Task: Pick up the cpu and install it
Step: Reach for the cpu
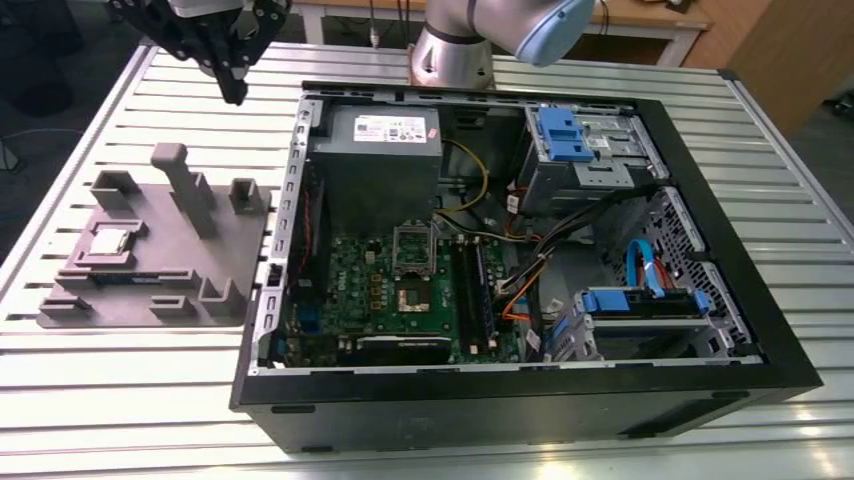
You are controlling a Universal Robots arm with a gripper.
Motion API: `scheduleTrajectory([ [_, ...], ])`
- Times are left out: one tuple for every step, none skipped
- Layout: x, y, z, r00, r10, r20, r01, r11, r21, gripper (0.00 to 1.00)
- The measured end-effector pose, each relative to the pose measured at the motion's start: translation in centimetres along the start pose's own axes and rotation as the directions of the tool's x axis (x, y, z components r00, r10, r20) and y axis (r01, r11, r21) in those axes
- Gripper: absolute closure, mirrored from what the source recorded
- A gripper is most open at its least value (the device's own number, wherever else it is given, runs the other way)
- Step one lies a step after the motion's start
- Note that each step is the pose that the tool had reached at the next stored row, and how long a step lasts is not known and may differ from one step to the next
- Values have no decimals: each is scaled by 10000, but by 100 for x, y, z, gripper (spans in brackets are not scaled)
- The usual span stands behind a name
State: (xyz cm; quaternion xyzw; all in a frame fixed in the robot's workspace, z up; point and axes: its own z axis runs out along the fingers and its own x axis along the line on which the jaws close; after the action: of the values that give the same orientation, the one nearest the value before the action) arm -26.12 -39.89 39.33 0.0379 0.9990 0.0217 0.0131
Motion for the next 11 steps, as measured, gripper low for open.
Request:
scheduleTrajectory([
  [12, -1, -1, 10000, 0, 0, 0, 10000, 0, 90],
  [24, -2, -1, 10000, 1, -1, -1, 10000, 1, 90],
  [37, -3, -1, 10000, 0, -1, 0, 10000, 1, 90],
  [49, -4, -2, 10000, 0, 0, 0, 10000, 0, 90],
  [62, -5, -2, 10000, 1, -1, -1, 10000, 1, 90],
  [75, -6, -2, 10000, 0, -1, 0, 10000, 1, 90],
  [87, -6, -3, 10000, 1, 0, -1, 10000, 0, 90],
  [99, -7, -3, 10000, 0, 0, 0, 10000, 0, 90],
  [111, -8, -3, 10000, 0, 0, 0, 10000, 0, 90],
  [124, -9, -4, 10000, 1, 0, -1, 10000, 0, 90],
  [137, -10, -4, 10000, 0, -1, 0, 10000, 0, 90],
])
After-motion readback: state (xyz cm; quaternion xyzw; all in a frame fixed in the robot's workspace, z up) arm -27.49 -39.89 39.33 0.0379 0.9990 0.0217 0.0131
